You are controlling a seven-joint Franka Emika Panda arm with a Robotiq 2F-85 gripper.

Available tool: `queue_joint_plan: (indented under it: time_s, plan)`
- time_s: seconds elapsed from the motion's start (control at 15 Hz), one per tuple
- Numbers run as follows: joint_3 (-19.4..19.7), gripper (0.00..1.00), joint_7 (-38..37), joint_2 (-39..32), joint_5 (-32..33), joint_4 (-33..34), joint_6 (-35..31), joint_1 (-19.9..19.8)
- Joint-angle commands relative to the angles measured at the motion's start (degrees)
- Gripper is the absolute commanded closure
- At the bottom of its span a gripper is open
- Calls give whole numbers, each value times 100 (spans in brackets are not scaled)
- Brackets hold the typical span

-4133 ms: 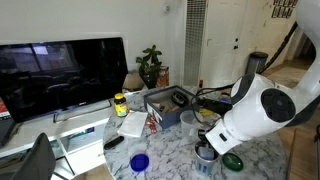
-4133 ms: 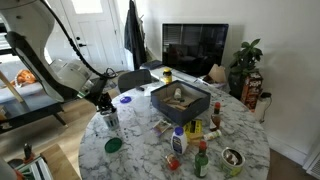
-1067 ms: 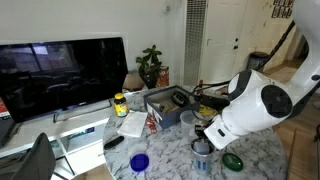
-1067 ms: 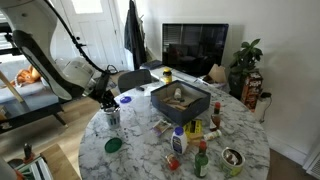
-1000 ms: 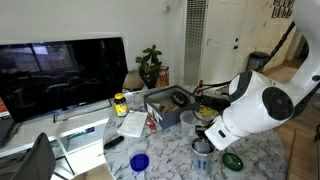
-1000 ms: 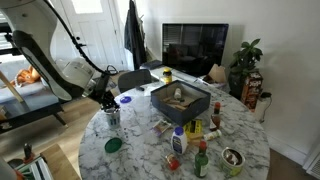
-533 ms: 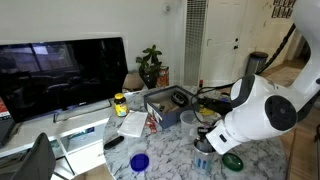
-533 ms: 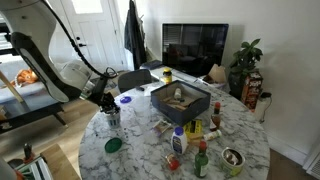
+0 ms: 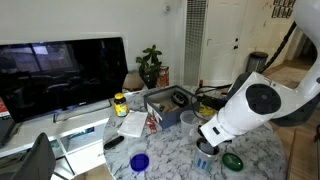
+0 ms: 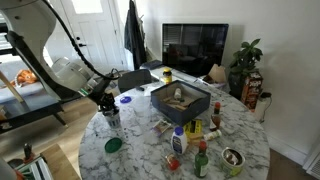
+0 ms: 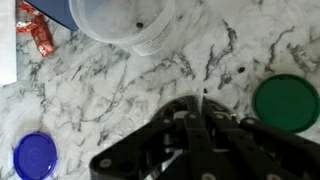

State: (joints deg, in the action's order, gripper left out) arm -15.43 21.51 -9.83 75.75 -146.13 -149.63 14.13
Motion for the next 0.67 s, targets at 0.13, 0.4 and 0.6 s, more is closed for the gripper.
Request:
queue_joint_plan:
  time_s: [0.13, 0.4, 0.6]
  plan:
    - [-36, 98, 669, 7, -1307, -82, -131, -175]
    - [-81, 98, 1105, 2, -2124, 26, -87, -196]
    - [-118, 98, 1550, 6, -2801, 112, -73, -220]
